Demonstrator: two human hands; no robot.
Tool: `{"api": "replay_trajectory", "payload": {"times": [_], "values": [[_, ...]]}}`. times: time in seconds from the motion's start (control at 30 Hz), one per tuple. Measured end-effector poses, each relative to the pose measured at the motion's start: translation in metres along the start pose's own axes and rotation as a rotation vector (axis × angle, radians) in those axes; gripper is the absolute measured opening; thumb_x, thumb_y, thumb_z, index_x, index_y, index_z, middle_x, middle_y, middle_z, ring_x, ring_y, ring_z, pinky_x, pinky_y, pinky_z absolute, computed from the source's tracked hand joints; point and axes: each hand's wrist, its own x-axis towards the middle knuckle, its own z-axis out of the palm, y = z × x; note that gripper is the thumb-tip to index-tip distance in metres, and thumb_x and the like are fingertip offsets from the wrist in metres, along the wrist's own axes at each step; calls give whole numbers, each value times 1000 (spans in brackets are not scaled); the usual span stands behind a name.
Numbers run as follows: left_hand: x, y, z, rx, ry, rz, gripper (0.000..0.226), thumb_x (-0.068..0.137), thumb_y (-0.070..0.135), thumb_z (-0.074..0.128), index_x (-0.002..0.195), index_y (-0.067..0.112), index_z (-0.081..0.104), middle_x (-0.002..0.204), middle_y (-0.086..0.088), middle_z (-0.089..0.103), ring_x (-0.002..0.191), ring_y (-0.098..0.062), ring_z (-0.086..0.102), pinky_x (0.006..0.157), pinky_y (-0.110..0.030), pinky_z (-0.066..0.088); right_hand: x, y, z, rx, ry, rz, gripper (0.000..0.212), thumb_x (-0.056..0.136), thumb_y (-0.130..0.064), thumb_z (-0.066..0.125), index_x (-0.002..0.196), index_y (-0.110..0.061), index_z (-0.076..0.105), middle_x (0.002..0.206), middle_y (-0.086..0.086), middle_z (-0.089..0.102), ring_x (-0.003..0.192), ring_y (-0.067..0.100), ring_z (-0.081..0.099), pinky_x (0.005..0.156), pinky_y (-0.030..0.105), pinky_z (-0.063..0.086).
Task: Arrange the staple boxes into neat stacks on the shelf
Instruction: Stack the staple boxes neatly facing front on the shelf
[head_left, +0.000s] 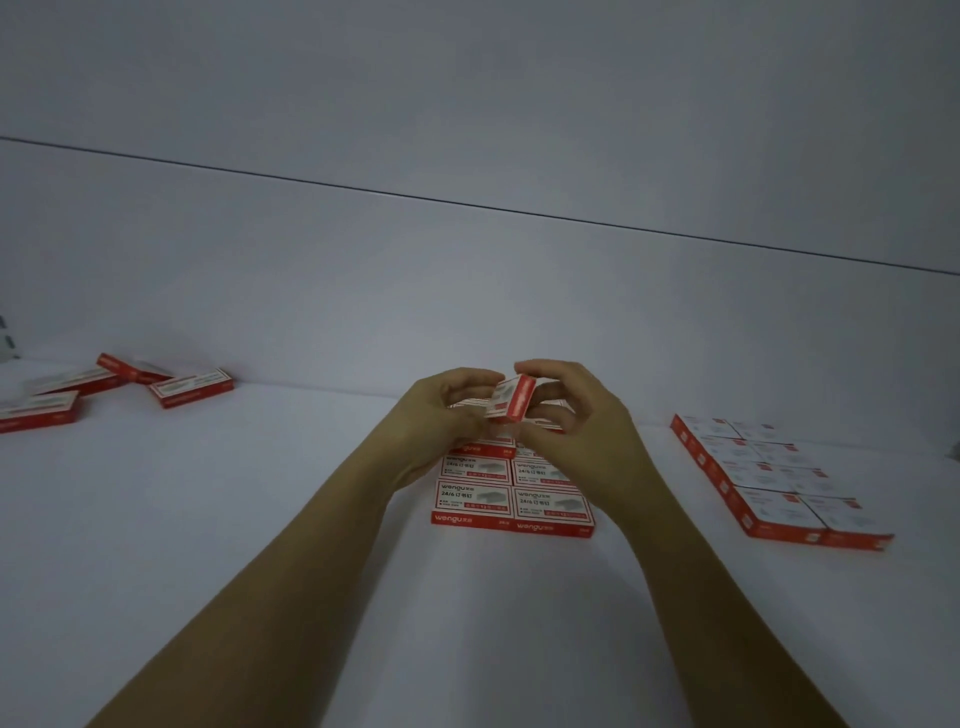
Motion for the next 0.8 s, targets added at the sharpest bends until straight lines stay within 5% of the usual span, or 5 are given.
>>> {"api": "replay_trajectory", "payload": {"times": [0.2,0.33,0.57,0.7,0.8], "values": [[-1,0,1,38,43,20,43,78,-5,68,113,17,62,108,-1,69,91,-22,69,78,-35,58,2,3,1,-34,24,-20,42,78,-10,72,110,-32,55,114,-12,56,98,6,62,84,21,54],[-2,8,-1,2,97,73,43,72,-6,72,106,20,63,111,3,68,90,-18,70,77,-32,58,5,10,-10,-41,89,90,38,80,-19,71,111,-33,52,116,-10,57,94,-1,60,73,10,51],[-15,23,12,255,52,274,42,71,5,78,102,29,64,96,9,70,80,-9,69,70,-19,57,3,17,-9,-89,-37,297,37,80,-10,70,112,-20,55,100,-8,65,88,3,63,79,23,55],[-17,23,18,332,8,264,45,70,8,79,106,31,63,82,0,70,68,-7,66,69,-18,55,4,21,-3,-110,-75,330,41,78,-12,72,115,-18,56,104,-2,67,94,13,65,87,34,55],[-16,21,16,373,36,283,44,72,9,78,106,31,62,88,-3,69,74,-10,66,71,-21,57,5,22,-4,-118,-48,330,38,78,-12,72,111,-19,55,102,-2,66,89,12,65,80,29,55]]}}
